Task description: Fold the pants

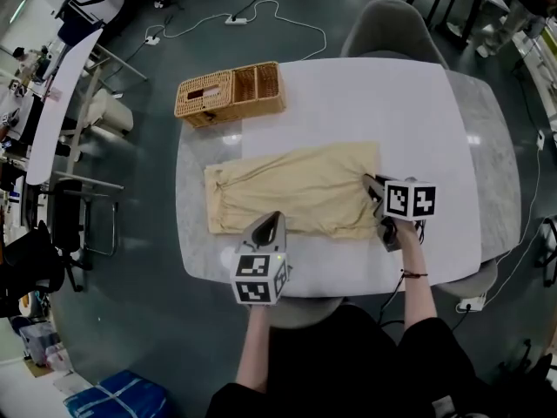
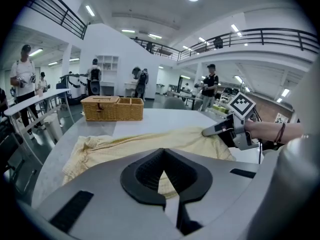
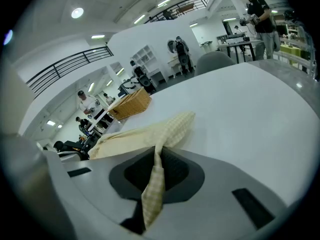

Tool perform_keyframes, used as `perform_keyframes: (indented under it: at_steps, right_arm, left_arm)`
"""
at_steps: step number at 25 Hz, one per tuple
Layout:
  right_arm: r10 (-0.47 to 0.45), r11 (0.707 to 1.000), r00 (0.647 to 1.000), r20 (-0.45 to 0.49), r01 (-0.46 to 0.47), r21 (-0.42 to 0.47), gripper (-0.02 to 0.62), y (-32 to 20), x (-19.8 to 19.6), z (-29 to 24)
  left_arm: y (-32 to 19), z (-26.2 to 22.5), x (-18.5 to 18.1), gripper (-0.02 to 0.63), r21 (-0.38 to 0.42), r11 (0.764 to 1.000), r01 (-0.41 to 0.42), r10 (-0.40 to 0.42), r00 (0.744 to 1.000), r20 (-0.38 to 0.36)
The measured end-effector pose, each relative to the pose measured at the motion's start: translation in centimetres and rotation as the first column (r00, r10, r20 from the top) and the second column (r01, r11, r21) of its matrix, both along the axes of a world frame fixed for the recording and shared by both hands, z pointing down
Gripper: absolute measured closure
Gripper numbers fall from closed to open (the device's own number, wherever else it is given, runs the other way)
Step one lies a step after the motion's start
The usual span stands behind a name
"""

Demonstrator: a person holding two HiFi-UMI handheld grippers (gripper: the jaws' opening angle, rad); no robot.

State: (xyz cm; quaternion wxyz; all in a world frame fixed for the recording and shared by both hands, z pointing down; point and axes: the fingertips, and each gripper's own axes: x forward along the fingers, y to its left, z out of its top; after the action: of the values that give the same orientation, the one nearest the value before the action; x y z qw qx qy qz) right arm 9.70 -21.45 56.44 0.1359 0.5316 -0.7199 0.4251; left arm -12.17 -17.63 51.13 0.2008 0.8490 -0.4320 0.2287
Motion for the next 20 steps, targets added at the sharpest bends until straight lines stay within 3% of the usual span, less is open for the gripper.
perform_keyframes:
  at_steps: [5,20]
  right_arm:
    - [-0.03,0.999,0.999,0.021,0.029,0.039,0.563,0.0,-1.1,-2.6]
    - [-0.033,0.998,0.997,-0.069,0.036,0.053,0.563,0.3,-7.5,-8.6]
  left_arm:
    - [0.1,-1.1,-1.2,0.598,0.038,0.999,-0.017,0.018,0.999,-0.039]
    - [0.1,-1.8,-10.0,0.598,0.045,0.999,0.013,-0.008,0.995,-0.102]
